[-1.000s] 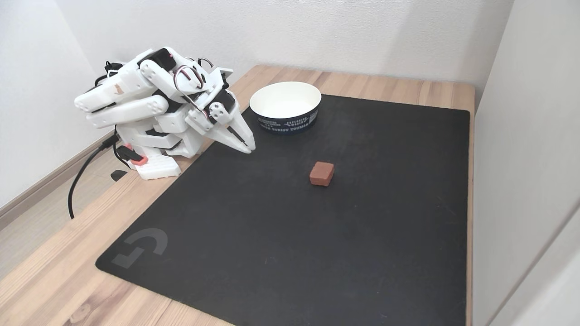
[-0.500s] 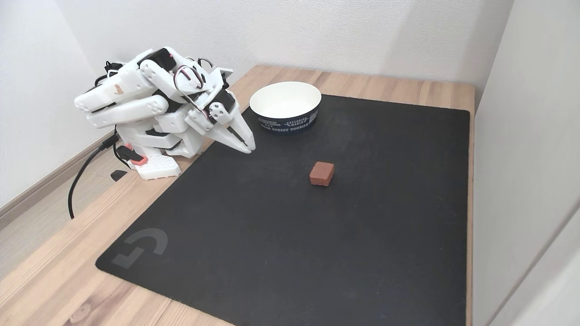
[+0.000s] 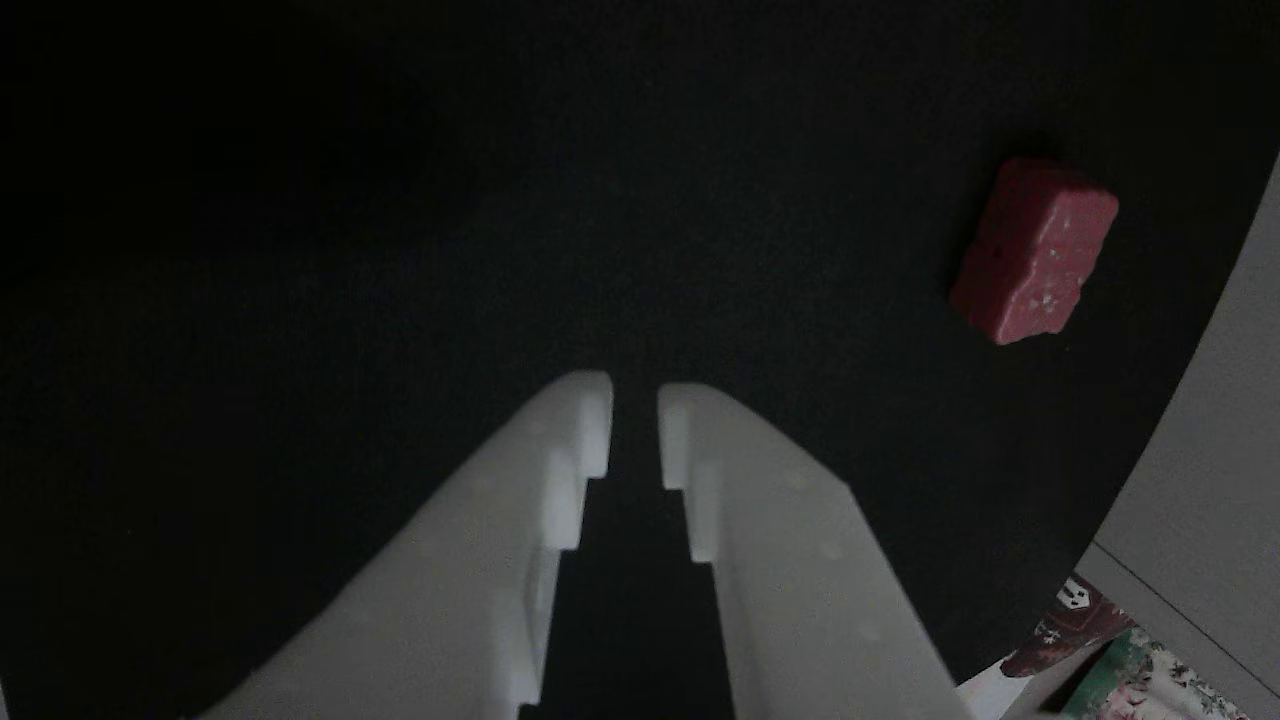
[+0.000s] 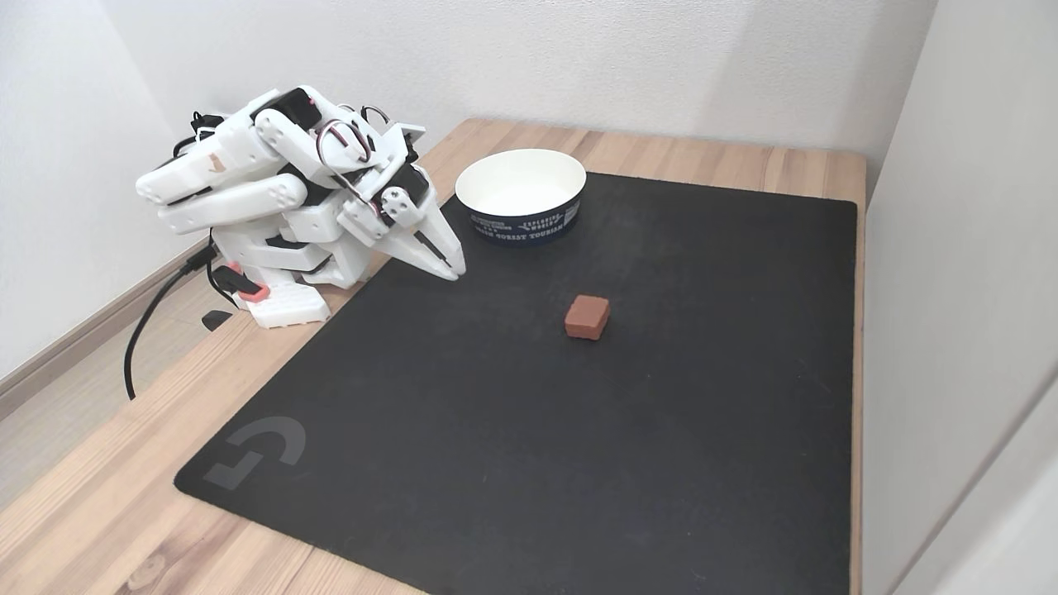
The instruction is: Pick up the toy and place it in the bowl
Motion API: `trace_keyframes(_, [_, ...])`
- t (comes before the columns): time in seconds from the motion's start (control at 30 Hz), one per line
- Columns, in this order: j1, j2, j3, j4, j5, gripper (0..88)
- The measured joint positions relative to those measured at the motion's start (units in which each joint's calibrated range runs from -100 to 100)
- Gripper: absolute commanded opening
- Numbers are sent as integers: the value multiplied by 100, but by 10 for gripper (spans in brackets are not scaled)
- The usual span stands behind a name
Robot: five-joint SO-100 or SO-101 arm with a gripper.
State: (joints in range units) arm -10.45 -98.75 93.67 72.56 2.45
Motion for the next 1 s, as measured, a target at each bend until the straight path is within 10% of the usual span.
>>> trace_keyframes(0.37, [33,974,-765,-675,0,22])
trace_keyframes(1.0, [17,7460,-5838,-979,-520,22])
